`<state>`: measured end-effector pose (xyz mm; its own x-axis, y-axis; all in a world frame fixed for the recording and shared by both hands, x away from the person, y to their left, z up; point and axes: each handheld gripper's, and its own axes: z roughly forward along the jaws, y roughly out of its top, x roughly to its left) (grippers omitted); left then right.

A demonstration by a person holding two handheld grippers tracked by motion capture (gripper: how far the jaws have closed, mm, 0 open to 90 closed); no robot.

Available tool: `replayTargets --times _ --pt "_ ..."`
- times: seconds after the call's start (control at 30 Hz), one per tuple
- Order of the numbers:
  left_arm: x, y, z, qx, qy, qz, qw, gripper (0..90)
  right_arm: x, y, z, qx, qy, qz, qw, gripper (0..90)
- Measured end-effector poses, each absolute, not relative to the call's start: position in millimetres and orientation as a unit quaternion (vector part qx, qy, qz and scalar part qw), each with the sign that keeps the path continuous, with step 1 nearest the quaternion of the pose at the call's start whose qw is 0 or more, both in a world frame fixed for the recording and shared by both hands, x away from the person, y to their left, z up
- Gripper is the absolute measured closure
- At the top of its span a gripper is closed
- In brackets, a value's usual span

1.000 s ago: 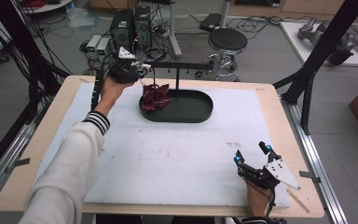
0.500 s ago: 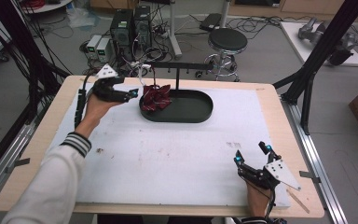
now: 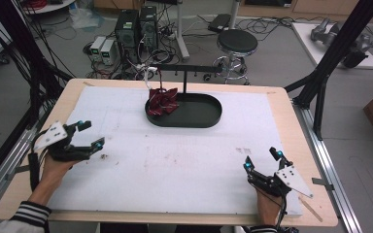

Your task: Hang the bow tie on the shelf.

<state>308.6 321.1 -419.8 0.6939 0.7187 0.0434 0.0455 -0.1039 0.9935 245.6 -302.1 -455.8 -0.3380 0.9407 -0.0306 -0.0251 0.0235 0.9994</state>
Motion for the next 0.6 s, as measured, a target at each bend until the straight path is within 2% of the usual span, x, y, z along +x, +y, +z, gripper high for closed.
replayTargets --times 0.27,0.43,0.6 --pt "284 340 -447 0.629 0.309 0.287 0.653 15.9 246 -302 -456 0.399 0.578 0.577 0.416 10.3" --pt "281 330 -454 0.636 0.305 0.303 0.641 15.1 245 -301 -456 0.399 0.580 0.577 0.415 10.2" --pt "277 332 -456 0.619 0.301 0.319 0.651 15.1 245 -302 -456 0.400 0.578 0.578 0.415 10.2"
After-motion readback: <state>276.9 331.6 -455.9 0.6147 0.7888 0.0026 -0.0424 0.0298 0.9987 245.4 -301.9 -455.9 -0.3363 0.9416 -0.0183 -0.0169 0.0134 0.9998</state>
